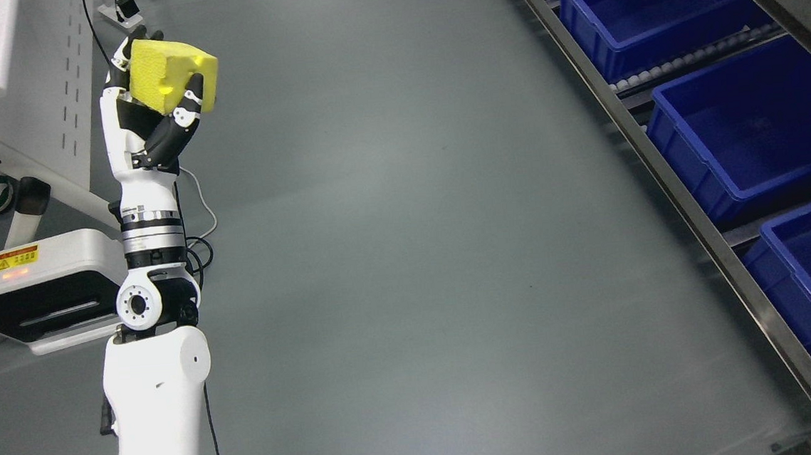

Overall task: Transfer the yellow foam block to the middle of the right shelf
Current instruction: 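Raise the held cube high while the robot turns toward the blue bins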

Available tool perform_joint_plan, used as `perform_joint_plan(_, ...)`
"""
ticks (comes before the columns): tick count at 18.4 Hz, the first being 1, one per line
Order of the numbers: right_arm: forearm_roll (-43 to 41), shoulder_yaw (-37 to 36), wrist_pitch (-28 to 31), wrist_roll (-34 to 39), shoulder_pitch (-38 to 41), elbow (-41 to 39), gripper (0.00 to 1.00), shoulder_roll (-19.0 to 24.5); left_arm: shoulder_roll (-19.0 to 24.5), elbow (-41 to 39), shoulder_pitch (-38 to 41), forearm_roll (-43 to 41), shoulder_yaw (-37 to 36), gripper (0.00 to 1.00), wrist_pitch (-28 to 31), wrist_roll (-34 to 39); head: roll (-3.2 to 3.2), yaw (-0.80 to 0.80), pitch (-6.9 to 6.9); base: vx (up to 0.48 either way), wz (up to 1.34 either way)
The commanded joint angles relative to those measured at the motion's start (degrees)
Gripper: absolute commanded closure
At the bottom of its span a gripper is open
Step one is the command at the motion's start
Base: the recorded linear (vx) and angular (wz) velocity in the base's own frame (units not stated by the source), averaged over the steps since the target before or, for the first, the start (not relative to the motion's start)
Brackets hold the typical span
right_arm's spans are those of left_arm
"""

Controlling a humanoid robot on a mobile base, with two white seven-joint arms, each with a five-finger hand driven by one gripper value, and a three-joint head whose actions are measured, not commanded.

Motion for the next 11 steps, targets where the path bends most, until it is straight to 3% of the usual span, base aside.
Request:
perform_joint_plan(1, 0.18, -0.07, 0.04, -0.01, 0.09, -1.0, 0.0, -1.0, 0.9, -6.8, 3.42, -1.32, -6.77, 0.47, -0.68, -1.65, 0.0, 0.0, 0.0, 0.117, 0.29)
perform_joint_plan(6, 0.18, 0.02, 0.04, -0.01, 0.09, -1.0, 0.0, -1.0, 0.9, -7.15, 3.43, -1.41, -6.96, 0.47, -0.59, -1.56, 0.0, 0.0, 0.0, 0.145, 0.11)
perform_joint_plan(11, 0.18, 0.02, 0.04, -0.01, 0.09, -1.0, 0.0, -1.0, 0.9, -8.12, 3.87, -1.41, -6.26, 0.47, -0.59, -1.56, 0.0, 0.0, 0.0, 0.26, -0.26)
